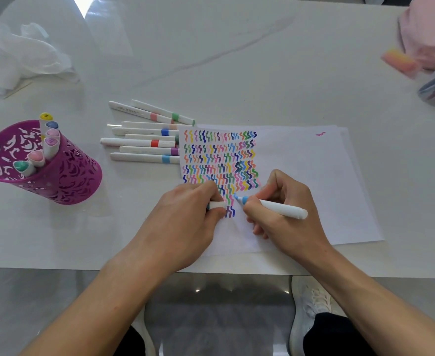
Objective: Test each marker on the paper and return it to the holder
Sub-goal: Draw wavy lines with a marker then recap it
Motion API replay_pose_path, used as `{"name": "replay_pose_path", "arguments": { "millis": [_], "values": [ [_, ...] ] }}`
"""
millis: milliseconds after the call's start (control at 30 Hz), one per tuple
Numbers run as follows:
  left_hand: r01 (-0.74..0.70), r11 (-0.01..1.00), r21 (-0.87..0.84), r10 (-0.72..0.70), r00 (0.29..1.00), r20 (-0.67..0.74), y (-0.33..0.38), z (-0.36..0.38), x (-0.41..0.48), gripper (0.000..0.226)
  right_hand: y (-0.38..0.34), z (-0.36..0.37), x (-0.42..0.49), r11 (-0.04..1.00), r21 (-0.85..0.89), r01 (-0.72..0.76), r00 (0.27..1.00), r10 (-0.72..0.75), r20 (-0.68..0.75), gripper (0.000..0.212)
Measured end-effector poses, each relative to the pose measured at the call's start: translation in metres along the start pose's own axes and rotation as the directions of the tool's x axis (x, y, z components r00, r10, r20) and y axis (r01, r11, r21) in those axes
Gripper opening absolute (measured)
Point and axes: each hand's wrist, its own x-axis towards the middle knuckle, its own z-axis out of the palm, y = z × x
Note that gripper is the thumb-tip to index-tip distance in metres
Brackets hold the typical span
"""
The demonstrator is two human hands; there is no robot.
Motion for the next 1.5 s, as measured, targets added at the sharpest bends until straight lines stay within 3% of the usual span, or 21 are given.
{"name": "replay_pose_path", "arguments": {
  "millis": [133, 267, 367, 467, 633, 700, 1033, 1133, 1300, 1500],
  "values": [
    [0.003, 1.000, -0.006, -0.003, 1.000, 0.003, 0.000, 0.000, 0.000, 0.012, 0.001, 0.000, 0.000, 0.996, 0.085, 0.001, 1.000, -0.001, 0.005, 0.024],
    [0.012, 1.000, -0.012, -0.012, 1.000, 0.005, -0.001, -0.001, 0.001, 0.011, -0.002, -0.006, 0.001, 0.951, 0.309, 0.029, 0.997, -0.005, -0.078, 0.017],
    [0.008, 1.000, 0.000, -0.008, 1.000, 0.006, -0.001, -0.003, 0.001, 0.011, -0.006, -0.009, 0.003, 0.935, 0.348, 0.060, 0.993, -0.021, -0.115, 0.014],
    [-0.016, 1.000, -0.004, 0.015, 1.000, -0.025, -0.001, -0.004, -0.001, 0.012, -0.012, -0.009, 0.004, 0.935, 0.352, 0.048, 0.990, 0.002, -0.141, 0.023],
    [0.019, 0.989, -0.144, -0.039, 0.989, -0.140, -0.001, -0.008, -0.005, 0.007, -0.020, -0.010, 0.001, 0.941, 0.337, -0.020, 0.995, 0.053, -0.088, 0.059],
    [0.046, 0.985, -0.165, -0.069, 0.988, -0.137, -0.001, -0.008, -0.006, 0.007, -0.018, -0.011, 0.001, 0.942, 0.327, -0.074, 0.993, 0.100, -0.064, 0.061],
    [0.095, 0.976, -0.194, -0.121, 0.985, -0.125, 0.000, -0.003, -0.009, 0.008, -0.020, -0.013, -0.009, 0.839, 0.486, -0.244, 0.964, 0.265, 0.025, 0.032],
    [0.088, 0.972, -0.216, -0.119, 0.984, -0.132, 0.001, -0.001, -0.009, 0.009, -0.021, -0.017, -0.010, 0.871, 0.451, -0.194, 0.980, 0.194, 0.046, 0.011],
    [0.071, 0.937, -0.341, -0.124, 0.983, -0.137, 0.006, -0.001, -0.006, 0.008, -0.022, -0.018, -0.012, 0.885, 0.452, -0.114, 0.992, 0.076, 0.102, 0.011],
    [0.070, 0.896, -0.439, -0.128, 0.986, -0.106, 0.009, -0.005, -0.007, 0.009, -0.021, -0.018, -0.008, 0.877, 0.474, -0.083, 0.995, 0.048, 0.085, 0.005]
  ]
}}
